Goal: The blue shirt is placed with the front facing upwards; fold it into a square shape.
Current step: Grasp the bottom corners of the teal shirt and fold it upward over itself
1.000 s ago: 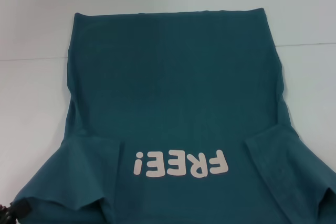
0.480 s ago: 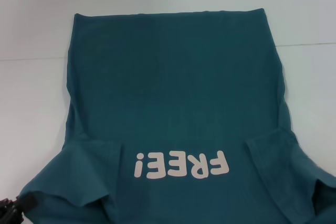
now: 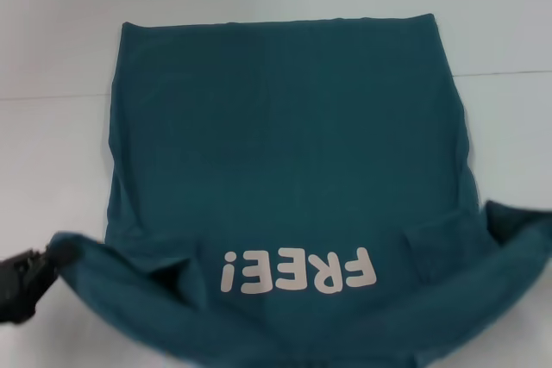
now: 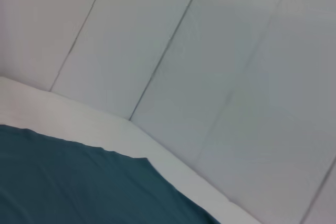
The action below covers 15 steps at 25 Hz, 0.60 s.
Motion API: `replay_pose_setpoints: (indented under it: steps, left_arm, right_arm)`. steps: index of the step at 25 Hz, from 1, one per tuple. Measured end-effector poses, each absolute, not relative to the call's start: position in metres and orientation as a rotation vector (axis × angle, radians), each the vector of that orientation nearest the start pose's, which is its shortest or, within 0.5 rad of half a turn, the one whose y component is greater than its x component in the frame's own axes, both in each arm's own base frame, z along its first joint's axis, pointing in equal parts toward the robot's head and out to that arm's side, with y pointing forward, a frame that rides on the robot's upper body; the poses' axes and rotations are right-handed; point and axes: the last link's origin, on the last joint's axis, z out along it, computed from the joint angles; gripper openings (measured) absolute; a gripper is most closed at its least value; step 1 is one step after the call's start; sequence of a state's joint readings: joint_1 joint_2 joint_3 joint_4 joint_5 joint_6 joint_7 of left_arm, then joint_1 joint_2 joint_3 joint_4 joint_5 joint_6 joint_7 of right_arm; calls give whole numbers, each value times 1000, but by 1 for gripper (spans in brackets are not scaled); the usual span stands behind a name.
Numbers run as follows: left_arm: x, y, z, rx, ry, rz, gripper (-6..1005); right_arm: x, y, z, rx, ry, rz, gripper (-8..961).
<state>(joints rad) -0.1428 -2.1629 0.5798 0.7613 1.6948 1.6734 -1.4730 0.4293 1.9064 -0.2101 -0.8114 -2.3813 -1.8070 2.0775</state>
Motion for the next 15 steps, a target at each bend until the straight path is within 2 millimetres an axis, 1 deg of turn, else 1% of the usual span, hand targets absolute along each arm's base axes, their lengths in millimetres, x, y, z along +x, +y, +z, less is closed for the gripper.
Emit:
replay_pose_setpoints:
  steps: [1, 2, 3, 7, 8, 9, 12, 15]
  left_arm:
    - [-323, 239, 32, -2202, -998, -1086, 0]
    - [-321, 255, 31, -2186, -1002, -1066, 0]
    - [-321, 255, 31, -2186, -1002, -1066, 0]
    - [-314, 286, 26, -2178, -1021, -1040, 0]
    - [-311, 294, 24, -2183, -1022, -1036, 0]
    - [-308, 303, 21, -2186, -1025, -1024, 0]
    - [-301, 324, 17, -2187, -1023, -993, -1]
    - [-293, 342, 17, -2185, -1007, -966, -1]
  right_arm:
    - [352, 286, 127, -2188, 1640, 627, 2]
    - [349, 294, 127, -2181, 1629, 630, 2]
    - [347, 301, 127, -2176, 1619, 631, 3]
    - [332, 330, 122, -2195, 1576, 628, 3]
    - [326, 341, 118, -2206, 1560, 612, 3]
    - [326, 341, 118, -2206, 1560, 612, 3]
    - [319, 358, 114, -2197, 1534, 582, 3]
    - [315, 370, 115, -2169, 1507, 578, 3]
